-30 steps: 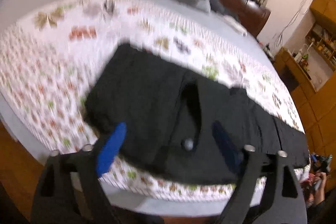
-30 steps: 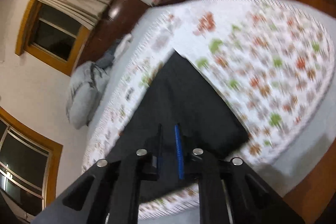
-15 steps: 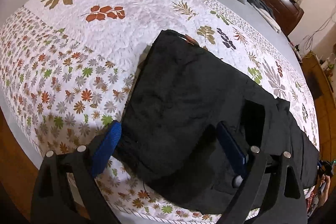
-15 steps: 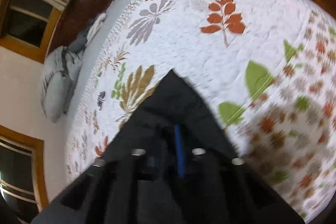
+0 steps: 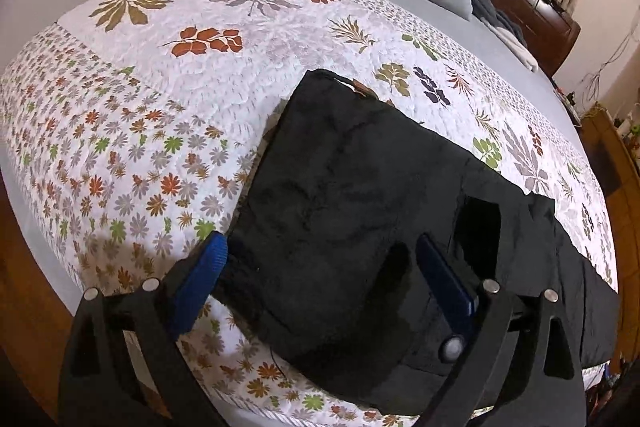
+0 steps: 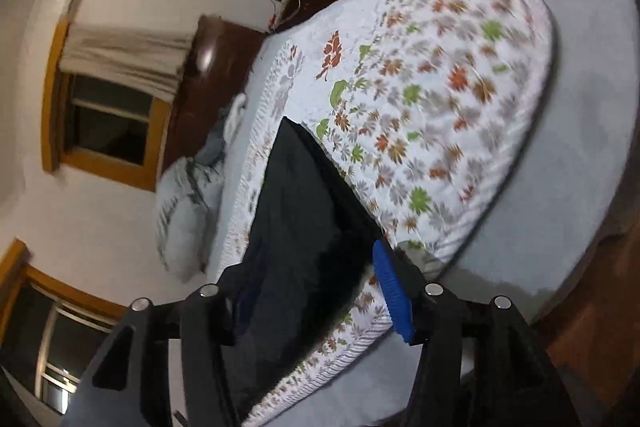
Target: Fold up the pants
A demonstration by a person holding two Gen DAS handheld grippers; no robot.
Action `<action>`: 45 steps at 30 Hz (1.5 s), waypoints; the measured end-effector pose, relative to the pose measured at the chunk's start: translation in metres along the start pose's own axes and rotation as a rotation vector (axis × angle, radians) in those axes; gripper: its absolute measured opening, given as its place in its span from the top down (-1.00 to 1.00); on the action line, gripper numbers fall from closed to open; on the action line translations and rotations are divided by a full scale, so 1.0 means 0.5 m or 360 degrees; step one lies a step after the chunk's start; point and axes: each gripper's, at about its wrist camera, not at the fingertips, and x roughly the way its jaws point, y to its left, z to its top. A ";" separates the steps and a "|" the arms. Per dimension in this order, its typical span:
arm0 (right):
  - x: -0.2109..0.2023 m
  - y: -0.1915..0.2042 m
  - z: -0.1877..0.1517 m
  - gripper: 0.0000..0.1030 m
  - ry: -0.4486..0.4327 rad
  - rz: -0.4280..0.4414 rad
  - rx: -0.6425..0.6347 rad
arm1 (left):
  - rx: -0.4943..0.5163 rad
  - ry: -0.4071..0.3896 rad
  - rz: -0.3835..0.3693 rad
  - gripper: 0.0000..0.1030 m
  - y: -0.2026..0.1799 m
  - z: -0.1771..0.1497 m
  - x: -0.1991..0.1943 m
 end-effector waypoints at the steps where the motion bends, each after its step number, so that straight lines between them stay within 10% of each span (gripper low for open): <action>1: 0.002 -0.005 -0.003 -0.11 0.0001 0.0023 0.0021 | -0.0010 0.0000 0.0001 -0.84 0.000 0.000 -0.003; 29: 0.090 -0.036 -0.010 -0.19 -0.0074 0.0256 0.0149 | -0.0105 -0.0011 0.0053 -0.91 0.010 -0.025 0.001; 33: 0.099 -0.017 -0.011 0.52 -0.0046 0.0230 0.0108 | -0.0135 -0.0037 0.0057 -0.91 0.010 -0.032 -0.002; 45: 0.094 0.126 -0.007 0.66 -0.0109 0.0074 -0.0098 | -0.0252 -0.0067 0.0020 -0.91 0.006 -0.079 -0.002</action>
